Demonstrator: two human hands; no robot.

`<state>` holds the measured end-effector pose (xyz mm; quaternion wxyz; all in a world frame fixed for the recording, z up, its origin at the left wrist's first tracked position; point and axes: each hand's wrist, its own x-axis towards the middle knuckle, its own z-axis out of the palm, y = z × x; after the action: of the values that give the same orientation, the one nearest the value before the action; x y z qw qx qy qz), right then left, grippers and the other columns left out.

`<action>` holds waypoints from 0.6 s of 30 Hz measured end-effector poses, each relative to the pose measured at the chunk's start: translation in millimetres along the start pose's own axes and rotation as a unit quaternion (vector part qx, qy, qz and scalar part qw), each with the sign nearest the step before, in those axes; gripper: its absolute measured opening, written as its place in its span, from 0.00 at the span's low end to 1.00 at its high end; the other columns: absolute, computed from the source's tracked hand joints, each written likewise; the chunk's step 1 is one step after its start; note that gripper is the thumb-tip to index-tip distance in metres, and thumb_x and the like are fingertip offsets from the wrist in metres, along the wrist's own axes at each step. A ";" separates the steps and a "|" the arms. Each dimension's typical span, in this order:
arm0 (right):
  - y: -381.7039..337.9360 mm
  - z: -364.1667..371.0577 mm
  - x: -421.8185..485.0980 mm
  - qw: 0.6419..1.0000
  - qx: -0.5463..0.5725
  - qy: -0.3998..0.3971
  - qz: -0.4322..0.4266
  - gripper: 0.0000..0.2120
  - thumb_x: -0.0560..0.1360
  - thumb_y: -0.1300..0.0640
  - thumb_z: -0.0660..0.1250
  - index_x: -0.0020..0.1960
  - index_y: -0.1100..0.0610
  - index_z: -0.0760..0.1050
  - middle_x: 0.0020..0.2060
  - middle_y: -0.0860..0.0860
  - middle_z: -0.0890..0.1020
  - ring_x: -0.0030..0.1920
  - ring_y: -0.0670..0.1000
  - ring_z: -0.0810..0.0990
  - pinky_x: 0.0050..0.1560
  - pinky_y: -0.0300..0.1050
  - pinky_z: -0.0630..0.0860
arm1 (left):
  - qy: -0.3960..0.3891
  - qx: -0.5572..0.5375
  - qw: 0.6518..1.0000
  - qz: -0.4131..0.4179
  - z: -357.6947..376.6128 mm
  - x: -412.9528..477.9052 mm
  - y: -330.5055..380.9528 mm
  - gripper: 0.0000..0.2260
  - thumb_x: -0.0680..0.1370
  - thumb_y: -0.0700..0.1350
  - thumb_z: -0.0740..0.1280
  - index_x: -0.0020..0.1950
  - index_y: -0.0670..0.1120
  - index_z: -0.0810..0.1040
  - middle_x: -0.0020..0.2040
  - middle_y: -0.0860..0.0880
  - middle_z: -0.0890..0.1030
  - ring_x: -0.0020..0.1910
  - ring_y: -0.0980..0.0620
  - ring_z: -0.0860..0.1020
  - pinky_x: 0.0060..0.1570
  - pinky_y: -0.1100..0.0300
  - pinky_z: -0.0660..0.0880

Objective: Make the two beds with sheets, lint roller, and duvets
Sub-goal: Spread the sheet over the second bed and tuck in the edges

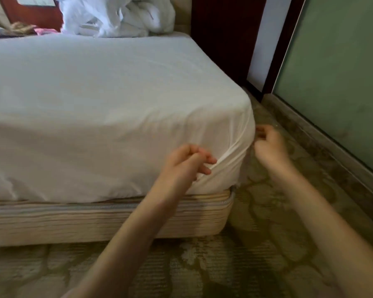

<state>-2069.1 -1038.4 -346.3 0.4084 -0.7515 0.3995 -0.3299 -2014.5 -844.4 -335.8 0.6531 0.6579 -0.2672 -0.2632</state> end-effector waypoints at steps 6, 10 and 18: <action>-133.9 5.7 43.3 0.958 -0.140 -0.048 -0.247 0.14 0.80 0.53 0.57 0.54 0.61 0.77 0.49 0.55 0.80 0.49 0.54 0.77 0.43 0.44 0.69 | 0.079 0.363 0.867 0.332 -17.8 99.0 117.6 0.07 0.76 0.41 0.60 0.44 0.41 0.77 0.41 0.46 0.82 0.39 0.50 0.79 0.42 0.54 0.76; -135.5 53.2 71.6 0.923 -0.310 -0.086 -0.209 0.19 0.80 0.49 0.55 0.61 0.61 0.72 0.60 0.61 0.74 0.61 0.62 0.71 0.54 0.50 0.68 | 0.110 0.544 0.795 0.244 -23.1 159.8 87.2 0.09 0.79 0.47 0.56 0.45 0.44 0.71 0.47 0.44 0.79 0.46 0.43 0.75 0.41 0.54 0.66; -110.5 62.6 71.5 0.903 -0.356 -0.048 -0.234 0.17 0.81 0.47 0.49 0.61 0.57 0.65 0.61 0.58 0.69 0.61 0.58 0.65 0.57 0.51 0.63 | 0.159 0.552 0.755 0.316 -24.9 163.7 50.8 0.14 0.77 0.48 0.49 0.47 0.42 0.70 0.41 0.48 0.70 0.39 0.48 0.67 0.39 0.56 0.60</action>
<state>-1947.9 -1040.3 -265.3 0.0432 -0.9338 0.2826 -0.2150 -1879.9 -940.4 -284.4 0.2553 0.8147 -0.4514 0.2596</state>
